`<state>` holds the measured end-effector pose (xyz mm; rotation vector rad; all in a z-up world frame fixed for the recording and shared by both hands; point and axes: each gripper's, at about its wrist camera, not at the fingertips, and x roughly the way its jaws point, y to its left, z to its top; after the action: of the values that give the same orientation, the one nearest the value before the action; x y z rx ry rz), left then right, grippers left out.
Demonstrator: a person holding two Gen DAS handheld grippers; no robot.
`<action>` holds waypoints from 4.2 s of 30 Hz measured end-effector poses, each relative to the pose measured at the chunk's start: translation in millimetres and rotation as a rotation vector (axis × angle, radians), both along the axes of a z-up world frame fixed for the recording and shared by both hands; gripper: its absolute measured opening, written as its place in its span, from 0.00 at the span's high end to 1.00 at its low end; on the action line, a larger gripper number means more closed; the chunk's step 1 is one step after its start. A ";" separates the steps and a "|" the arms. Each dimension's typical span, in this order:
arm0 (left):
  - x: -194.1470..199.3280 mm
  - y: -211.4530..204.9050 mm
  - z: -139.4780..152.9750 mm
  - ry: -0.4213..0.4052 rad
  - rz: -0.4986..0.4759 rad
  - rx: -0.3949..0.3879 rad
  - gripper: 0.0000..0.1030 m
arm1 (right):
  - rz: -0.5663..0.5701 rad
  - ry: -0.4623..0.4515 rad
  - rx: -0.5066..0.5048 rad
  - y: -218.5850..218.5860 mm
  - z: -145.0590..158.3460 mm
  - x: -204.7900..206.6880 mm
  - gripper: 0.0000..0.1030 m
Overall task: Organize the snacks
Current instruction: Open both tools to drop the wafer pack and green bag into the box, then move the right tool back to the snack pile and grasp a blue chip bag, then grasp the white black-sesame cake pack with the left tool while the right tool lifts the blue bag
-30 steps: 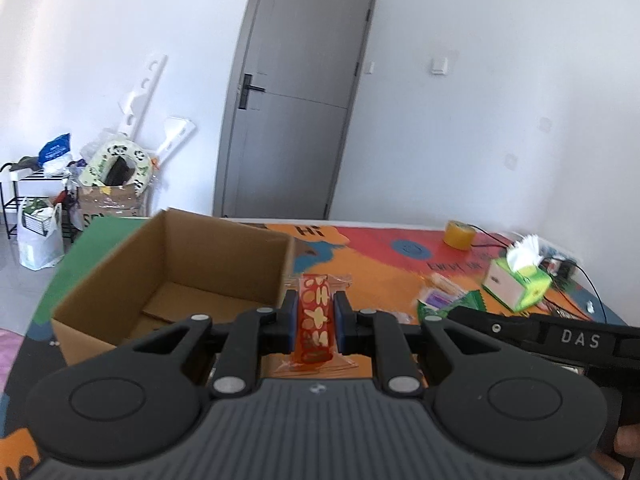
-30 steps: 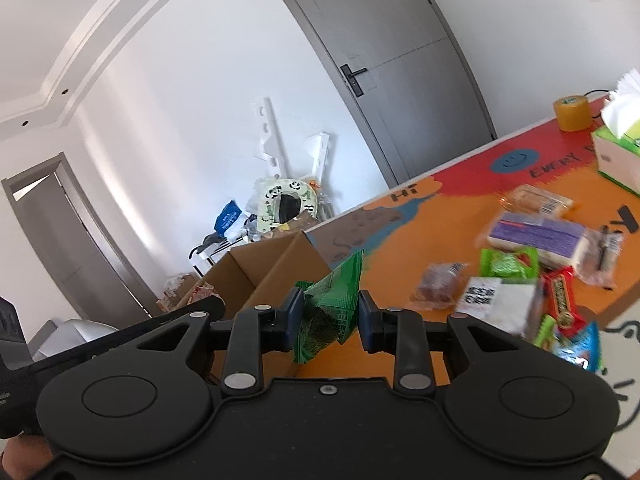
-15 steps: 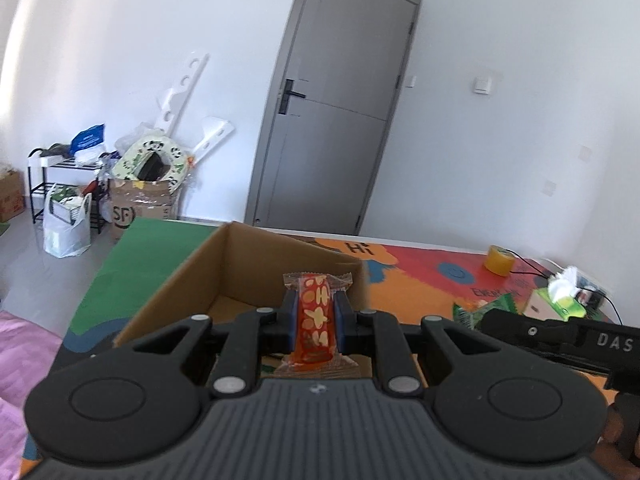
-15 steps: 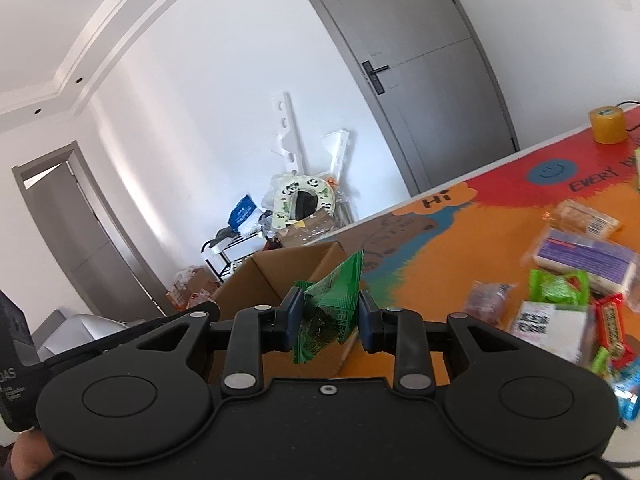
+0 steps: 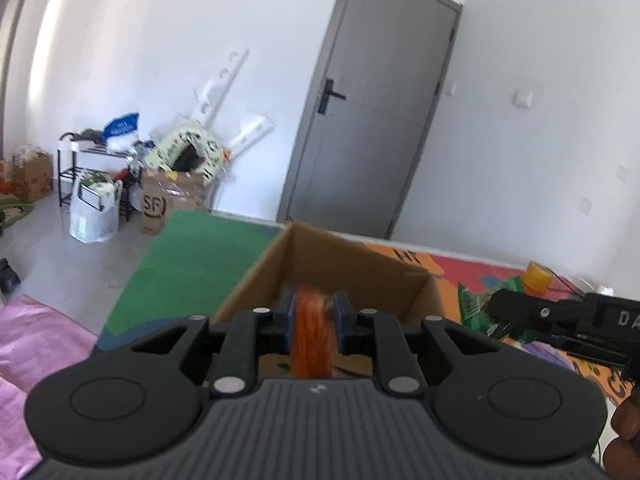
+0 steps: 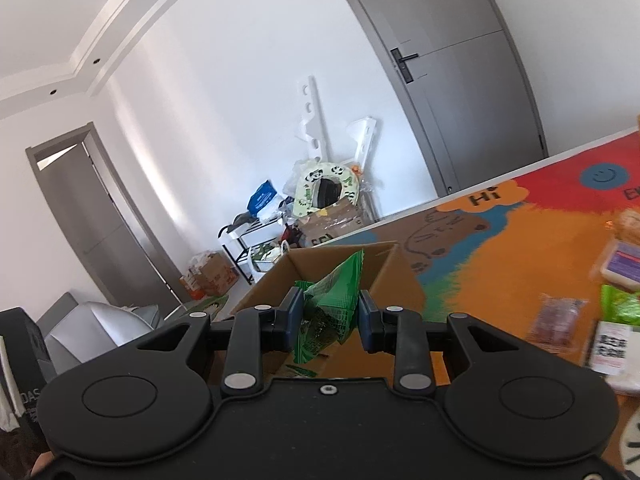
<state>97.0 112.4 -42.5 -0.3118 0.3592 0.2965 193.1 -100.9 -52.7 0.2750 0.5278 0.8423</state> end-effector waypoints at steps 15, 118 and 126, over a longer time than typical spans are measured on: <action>-10.1 1.5 3.9 0.011 0.024 -0.047 0.60 | -0.015 -0.002 0.008 7.6 0.6 -1.0 0.52; 132.2 -247.7 -68.1 0.269 -0.384 0.091 0.19 | -0.522 0.157 -0.044 -239.8 -103.2 33.4 0.68; 144.3 -261.5 -84.5 0.332 -0.392 0.170 0.16 | -0.525 0.154 -0.041 -243.8 -106.8 34.8 0.65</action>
<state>241.3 -149.1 -127.0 -0.0188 0.7066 -0.0103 228.0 -344.8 -159.5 0.4207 0.5809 0.3012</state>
